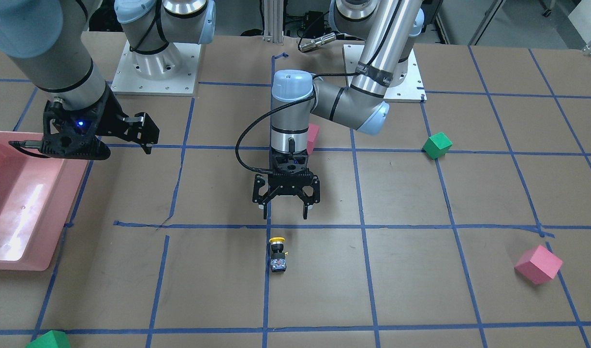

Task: Align button upright
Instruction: 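Move the left gripper toward the button while the right gripper withdraws, then grasp the button's black body with the left gripper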

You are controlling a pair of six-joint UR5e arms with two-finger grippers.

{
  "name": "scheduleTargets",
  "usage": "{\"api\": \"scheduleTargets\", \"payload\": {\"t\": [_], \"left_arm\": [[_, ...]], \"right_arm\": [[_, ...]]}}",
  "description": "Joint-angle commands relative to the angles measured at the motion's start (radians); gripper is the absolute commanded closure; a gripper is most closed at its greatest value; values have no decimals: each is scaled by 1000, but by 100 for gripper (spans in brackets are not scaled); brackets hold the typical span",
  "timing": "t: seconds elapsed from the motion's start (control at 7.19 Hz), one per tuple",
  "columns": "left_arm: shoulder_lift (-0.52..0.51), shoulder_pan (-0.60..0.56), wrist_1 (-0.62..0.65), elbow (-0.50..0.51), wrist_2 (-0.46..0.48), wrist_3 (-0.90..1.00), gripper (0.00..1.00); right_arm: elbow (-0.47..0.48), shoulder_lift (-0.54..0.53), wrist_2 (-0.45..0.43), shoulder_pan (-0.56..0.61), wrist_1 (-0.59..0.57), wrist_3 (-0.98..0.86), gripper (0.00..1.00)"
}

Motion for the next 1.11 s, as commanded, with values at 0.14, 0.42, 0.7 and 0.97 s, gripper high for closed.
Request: {"api": "scheduleTargets", "payload": {"t": [0.14,0.42,0.7,0.97], "left_arm": [[-161,-5,237,31,5,57,6],[-180,-5,267,45,0,90,9],[-188,-6,268,45,0,90,27],[-189,-5,264,47,0,123,40]], "right_arm": [[13,2,3,0,-2,-1,0],[16,3,3,0,-2,-1,0],[17,5,3,0,-2,-18,0],[17,6,4,-1,-7,-19,0]]}}
